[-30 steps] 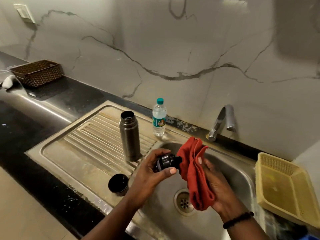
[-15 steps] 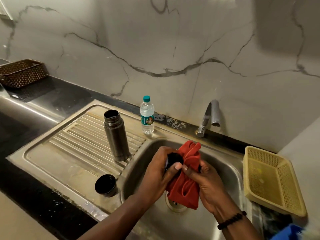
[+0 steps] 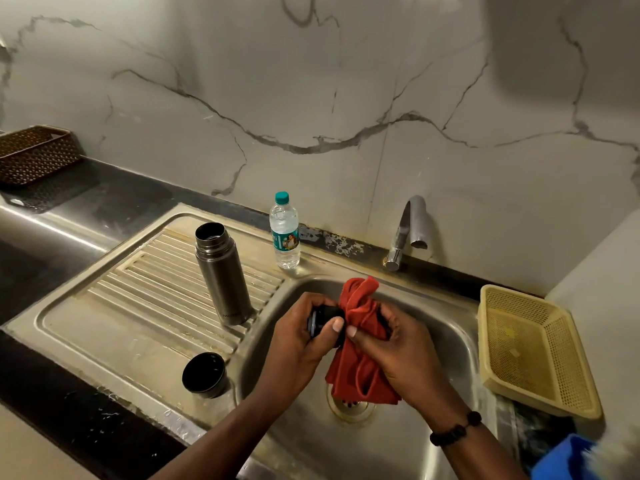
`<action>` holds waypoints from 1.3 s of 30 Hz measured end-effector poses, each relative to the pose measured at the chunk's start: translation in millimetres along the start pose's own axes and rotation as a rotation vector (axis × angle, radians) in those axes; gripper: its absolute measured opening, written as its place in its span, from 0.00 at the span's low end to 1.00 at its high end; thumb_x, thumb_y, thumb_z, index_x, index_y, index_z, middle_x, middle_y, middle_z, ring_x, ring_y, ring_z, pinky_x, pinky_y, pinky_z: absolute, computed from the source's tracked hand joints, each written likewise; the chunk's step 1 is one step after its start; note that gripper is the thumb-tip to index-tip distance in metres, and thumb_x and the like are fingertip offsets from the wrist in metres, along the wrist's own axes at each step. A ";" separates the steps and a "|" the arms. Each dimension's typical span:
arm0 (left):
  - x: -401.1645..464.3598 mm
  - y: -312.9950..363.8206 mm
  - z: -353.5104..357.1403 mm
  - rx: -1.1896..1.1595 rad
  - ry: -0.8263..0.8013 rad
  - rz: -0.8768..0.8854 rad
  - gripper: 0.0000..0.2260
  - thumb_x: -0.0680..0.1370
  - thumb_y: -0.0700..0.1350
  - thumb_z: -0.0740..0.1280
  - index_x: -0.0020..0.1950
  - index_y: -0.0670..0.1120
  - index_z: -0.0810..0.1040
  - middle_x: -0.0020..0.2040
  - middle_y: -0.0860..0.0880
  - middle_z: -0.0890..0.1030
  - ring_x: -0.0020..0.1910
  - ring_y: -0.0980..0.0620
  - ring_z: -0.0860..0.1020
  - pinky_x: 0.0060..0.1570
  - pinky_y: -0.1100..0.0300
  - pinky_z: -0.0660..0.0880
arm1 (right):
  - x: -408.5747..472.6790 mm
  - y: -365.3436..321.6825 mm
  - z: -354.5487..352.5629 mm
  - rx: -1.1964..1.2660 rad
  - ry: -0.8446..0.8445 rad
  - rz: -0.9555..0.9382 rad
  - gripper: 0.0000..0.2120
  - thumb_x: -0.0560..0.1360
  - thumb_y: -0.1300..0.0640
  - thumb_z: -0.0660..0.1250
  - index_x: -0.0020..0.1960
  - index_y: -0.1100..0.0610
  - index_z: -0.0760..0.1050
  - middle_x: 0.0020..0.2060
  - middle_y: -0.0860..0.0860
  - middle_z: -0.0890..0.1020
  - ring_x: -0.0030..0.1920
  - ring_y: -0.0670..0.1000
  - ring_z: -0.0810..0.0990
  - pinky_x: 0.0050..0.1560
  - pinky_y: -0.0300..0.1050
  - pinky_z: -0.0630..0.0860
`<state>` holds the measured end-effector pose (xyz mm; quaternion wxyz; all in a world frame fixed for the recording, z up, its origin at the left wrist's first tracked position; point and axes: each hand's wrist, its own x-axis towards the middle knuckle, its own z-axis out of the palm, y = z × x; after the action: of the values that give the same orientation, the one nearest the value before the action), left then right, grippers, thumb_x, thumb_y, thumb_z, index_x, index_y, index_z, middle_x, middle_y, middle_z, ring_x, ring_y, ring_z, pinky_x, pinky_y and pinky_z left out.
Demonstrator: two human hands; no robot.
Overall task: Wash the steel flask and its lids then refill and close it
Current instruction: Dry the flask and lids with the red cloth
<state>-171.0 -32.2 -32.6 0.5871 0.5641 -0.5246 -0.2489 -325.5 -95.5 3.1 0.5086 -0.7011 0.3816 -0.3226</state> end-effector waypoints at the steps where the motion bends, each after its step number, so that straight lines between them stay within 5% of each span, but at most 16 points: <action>1: 0.9 1.4 1.4 -0.038 0.023 -0.024 0.10 0.79 0.51 0.66 0.53 0.44 0.77 0.45 0.47 0.81 0.44 0.51 0.81 0.41 0.64 0.78 | 0.2 -0.5 0.8 0.000 0.041 -0.024 0.12 0.72 0.57 0.74 0.54 0.48 0.80 0.47 0.42 0.85 0.48 0.42 0.84 0.50 0.41 0.80; 7: 3.7 9.0 7.1 -0.297 0.213 -0.233 0.14 0.82 0.52 0.59 0.59 0.44 0.76 0.51 0.49 0.83 0.51 0.49 0.82 0.45 0.59 0.80 | 7.7 -2.6 -10.2 0.922 0.209 0.277 0.10 0.69 0.60 0.70 0.50 0.55 0.80 0.41 0.51 0.86 0.40 0.49 0.85 0.36 0.41 0.81; 9: 6.2 4.8 -1.7 -0.395 0.222 -0.246 0.14 0.80 0.53 0.63 0.60 0.46 0.75 0.55 0.49 0.83 0.56 0.47 0.82 0.49 0.56 0.81 | 8.8 -0.6 -24.8 1.016 0.214 0.271 0.11 0.70 0.59 0.68 0.52 0.55 0.79 0.42 0.52 0.86 0.39 0.50 0.85 0.37 0.44 0.82; 13: 9.6 0.8 -10.7 -0.386 0.099 -0.200 0.23 0.73 0.50 0.75 0.64 0.49 0.74 0.61 0.46 0.80 0.62 0.43 0.79 0.60 0.45 0.77 | 8.1 -4.5 -24.5 0.850 0.109 0.165 0.17 0.68 0.57 0.71 0.57 0.56 0.79 0.48 0.54 0.86 0.46 0.51 0.85 0.41 0.41 0.81; 17: 10.5 4.8 -8.1 -0.448 -0.010 -0.148 0.25 0.70 0.41 0.77 0.64 0.44 0.74 0.63 0.40 0.78 0.63 0.40 0.79 0.58 0.48 0.79 | 7.8 -14.8 -11.5 0.485 0.025 0.070 0.17 0.67 0.58 0.73 0.56 0.54 0.79 0.48 0.49 0.86 0.49 0.48 0.85 0.43 0.37 0.80; 20: 10.3 6.6 -9.4 -0.399 -0.056 -0.104 0.23 0.70 0.39 0.77 0.63 0.45 0.76 0.63 0.39 0.78 0.63 0.40 0.78 0.57 0.53 0.79 | 9.7 -15.0 -9.8 0.292 -0.001 0.043 0.16 0.67 0.57 0.75 0.54 0.52 0.79 0.48 0.48 0.86 0.50 0.48 0.85 0.48 0.40 0.81; 25: 9.4 9.7 -7.8 -0.351 -0.044 -0.099 0.23 0.70 0.41 0.78 0.63 0.46 0.77 0.62 0.42 0.80 0.63 0.42 0.79 0.59 0.54 0.78 | 12.8 -13.9 -11.8 0.092 0.025 -0.048 0.12 0.71 0.59 0.75 0.52 0.50 0.80 0.46 0.42 0.86 0.48 0.41 0.84 0.47 0.31 0.77; 28: 11.7 10.8 -5.0 -0.374 0.003 -0.108 0.24 0.69 0.41 0.78 0.63 0.45 0.77 0.60 0.41 0.81 0.62 0.42 0.80 0.58 0.53 0.79 | 13.0 -13.2 -6.9 0.134 0.065 -0.034 0.12 0.70 0.57 0.75 0.52 0.49 0.80 0.46 0.43 0.86 0.48 0.43 0.85 0.49 0.36 0.79; 32: 15.4 21.0 5.0 -0.605 0.083 -0.292 0.19 0.64 0.40 0.79 0.53 0.52 0.81 0.54 0.44 0.84 0.55 0.43 0.83 0.49 0.55 0.81 | 11.1 -8.0 -4.4 0.607 0.101 0.086 0.15 0.68 0.62 0.72 0.54 0.59 0.80 0.48 0.55 0.86 0.49 0.54 0.85 0.45 0.42 0.81; 35: 16.8 19.6 0.9 -0.684 0.082 -0.357 0.19 0.63 0.41 0.80 0.51 0.53 0.83 0.56 0.42 0.83 0.59 0.39 0.81 0.60 0.42 0.78 | 11.2 -1.4 -18.3 0.824 0.199 0.150 0.15 0.69 0.60 0.71 0.56 0.58 0.80 0.51 0.56 0.85 0.51 0.55 0.84 0.45 0.43 0.81; 39: 16.8 19.2 -11.4 -0.587 0.001 -0.324 0.24 0.65 0.43 0.79 0.59 0.50 0.80 0.59 0.42 0.82 0.61 0.40 0.80 0.63 0.41 0.76 | 10.5 -8.8 -42.5 0.243 0.105 -0.049 0.21 0.65 0.42 0.74 0.56 0.46 0.79 0.52 0.47 0.85 0.53 0.48 0.84 0.53 0.44 0.79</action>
<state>-161.1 -37.8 -7.2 0.6775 0.4472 -0.3339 -0.4791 -354.2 -122.7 24.0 0.5611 -0.6258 0.3486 -0.4148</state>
